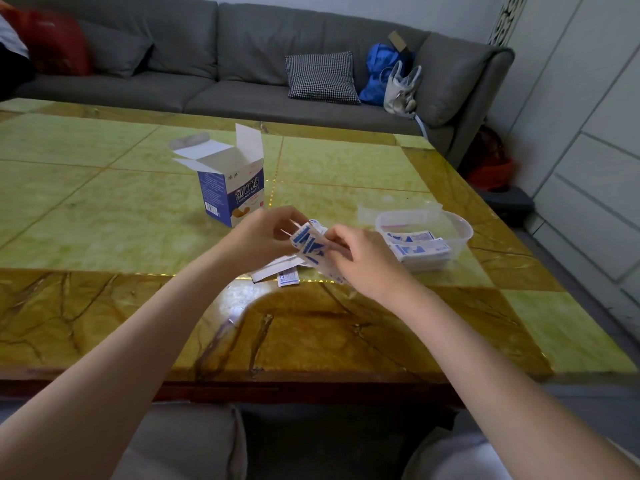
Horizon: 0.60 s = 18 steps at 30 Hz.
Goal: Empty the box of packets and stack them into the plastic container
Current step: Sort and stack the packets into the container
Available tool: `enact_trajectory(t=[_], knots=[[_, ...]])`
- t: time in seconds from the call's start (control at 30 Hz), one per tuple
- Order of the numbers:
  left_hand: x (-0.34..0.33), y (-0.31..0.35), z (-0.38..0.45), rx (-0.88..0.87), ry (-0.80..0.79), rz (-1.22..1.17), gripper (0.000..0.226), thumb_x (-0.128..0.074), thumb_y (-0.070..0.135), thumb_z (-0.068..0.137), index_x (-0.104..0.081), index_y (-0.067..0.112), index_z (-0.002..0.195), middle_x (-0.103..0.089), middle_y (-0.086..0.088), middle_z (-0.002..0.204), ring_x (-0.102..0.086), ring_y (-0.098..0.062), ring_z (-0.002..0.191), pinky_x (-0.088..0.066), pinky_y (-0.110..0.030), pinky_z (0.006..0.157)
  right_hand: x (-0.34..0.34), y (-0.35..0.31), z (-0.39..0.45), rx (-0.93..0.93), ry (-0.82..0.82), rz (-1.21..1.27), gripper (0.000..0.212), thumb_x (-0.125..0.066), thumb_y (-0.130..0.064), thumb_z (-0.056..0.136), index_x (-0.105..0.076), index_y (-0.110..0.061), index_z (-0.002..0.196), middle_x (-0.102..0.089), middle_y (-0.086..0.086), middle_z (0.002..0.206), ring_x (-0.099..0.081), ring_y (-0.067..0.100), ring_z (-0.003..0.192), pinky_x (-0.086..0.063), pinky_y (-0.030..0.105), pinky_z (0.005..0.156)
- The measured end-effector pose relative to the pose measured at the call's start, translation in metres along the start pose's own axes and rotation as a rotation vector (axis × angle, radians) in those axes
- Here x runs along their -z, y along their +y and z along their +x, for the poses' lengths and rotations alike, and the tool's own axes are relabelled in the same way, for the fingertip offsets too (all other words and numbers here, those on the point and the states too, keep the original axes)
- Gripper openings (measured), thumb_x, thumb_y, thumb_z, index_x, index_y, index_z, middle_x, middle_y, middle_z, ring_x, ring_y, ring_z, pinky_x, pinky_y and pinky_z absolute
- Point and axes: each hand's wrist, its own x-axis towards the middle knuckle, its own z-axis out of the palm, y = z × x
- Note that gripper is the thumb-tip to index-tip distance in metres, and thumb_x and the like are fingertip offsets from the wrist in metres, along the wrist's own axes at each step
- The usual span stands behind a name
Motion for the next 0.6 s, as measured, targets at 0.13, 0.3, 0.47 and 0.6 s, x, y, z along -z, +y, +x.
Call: enact_trajectory(t=[0.13,0.3,0.47,0.6], knots=[[0.012,-0.024,-0.002,0.261,0.043,0.525,0.023,-0.055,0.023,0.089,-0.061,0.010,0.107,-0.063,-0.007,0.109,-0.059,-0.024,0.099,-0.049,-0.034,0.085,0.001,0.007,0.001,0.055,0.044,-0.177,0.028,-0.044,-0.009,0.095,-0.053,-0.013,0.121,-0.067,0.008,0.102,-0.063,0.025,0.086,-0.051,0.039,0.074],[0.011,-0.035,-0.007,0.358,-0.050,0.621,0.036,-0.066,0.032,0.081,-0.059,0.010,0.108,-0.057,-0.009,0.114,-0.050,-0.019,0.096,-0.039,-0.026,0.078,-0.015,0.015,0.000,0.087,-0.224,-0.295,0.027,-0.044,-0.012,0.095,-0.064,-0.015,0.113,-0.062,0.004,0.110,-0.056,0.020,0.103,-0.046,0.034,0.088],[0.015,-0.030,-0.008,0.334,-0.046,0.500,0.024,-0.070,0.023,0.078,-0.063,0.007,0.095,-0.064,-0.009,0.099,-0.054,-0.019,0.084,-0.041,-0.027,0.066,-0.023,0.019,0.004,0.065,-0.168,-0.271,0.022,-0.045,-0.008,0.093,-0.063,-0.011,0.105,-0.060,0.005,0.107,-0.055,0.021,0.103,-0.043,0.030,0.084],[0.025,-0.016,-0.011,0.167,0.057,0.431,0.017,-0.072,0.017,0.076,-0.064,0.007,0.087,-0.061,-0.004,0.081,-0.054,-0.018,0.077,-0.041,-0.026,0.064,-0.017,0.009,0.007,0.196,-0.047,-0.198,0.017,-0.054,-0.007,0.090,-0.066,-0.007,0.102,-0.045,0.003,0.128,-0.036,0.018,0.120,-0.030,0.021,0.097]])
